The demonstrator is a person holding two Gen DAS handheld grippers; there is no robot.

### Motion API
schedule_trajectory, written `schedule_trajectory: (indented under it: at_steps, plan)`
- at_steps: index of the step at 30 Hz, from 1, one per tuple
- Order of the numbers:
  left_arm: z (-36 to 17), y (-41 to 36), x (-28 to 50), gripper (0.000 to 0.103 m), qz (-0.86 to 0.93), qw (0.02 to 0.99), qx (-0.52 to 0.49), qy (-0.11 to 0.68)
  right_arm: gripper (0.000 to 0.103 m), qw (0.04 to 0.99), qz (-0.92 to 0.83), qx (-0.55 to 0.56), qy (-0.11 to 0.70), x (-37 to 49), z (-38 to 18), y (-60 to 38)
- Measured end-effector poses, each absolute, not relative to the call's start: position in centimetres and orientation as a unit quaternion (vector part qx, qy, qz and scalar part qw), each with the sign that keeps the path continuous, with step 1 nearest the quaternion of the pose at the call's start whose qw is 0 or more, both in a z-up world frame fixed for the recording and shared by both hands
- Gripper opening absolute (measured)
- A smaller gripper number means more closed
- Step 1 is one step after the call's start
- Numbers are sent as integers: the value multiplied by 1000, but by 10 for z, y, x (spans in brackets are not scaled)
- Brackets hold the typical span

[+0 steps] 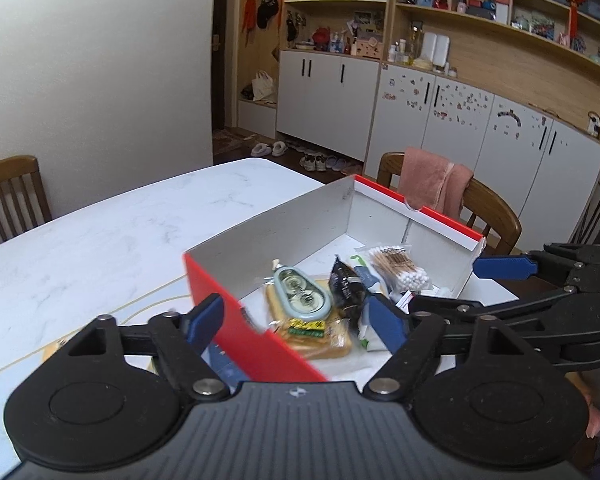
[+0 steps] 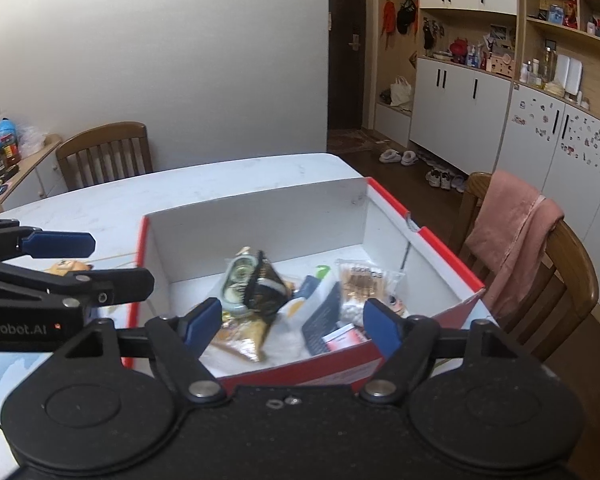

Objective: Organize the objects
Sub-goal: 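Move both grippers back toward the pig toy and rooster keychain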

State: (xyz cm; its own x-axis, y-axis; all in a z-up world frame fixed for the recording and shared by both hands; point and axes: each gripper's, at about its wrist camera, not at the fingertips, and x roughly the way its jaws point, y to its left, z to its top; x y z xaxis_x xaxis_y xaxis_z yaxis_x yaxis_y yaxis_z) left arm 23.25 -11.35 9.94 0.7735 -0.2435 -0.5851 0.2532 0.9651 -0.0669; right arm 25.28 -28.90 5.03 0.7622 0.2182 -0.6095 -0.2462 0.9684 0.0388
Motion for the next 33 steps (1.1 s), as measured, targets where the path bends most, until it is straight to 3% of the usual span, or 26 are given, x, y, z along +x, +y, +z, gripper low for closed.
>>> schedule_trajectory:
  at_steps: [10,13,15,19,22,33]
  plan:
    - [100,-69,205,80,-126,943,-5,308,91,935,160,-38,315,227,54,-254]
    - [100,-54,196,92,-129,944,-6,305,96,933,171,-42,312,220,55,-243]
    - [101,-45,190,92,-125,946,-3,298,99,932,182,-44,309,214,56,-236]
    - [102,-27,178,92,-109,949,3,294,99,929,206,-52,303,204,57,-220]
    - [100,-11,173,103,-103,950,-1,295,99,925,223,-59,301,198,56,-207]
    - [84,41,173,103,-62,953,-4,297,99,907,271,-96,309,191,38,-156]
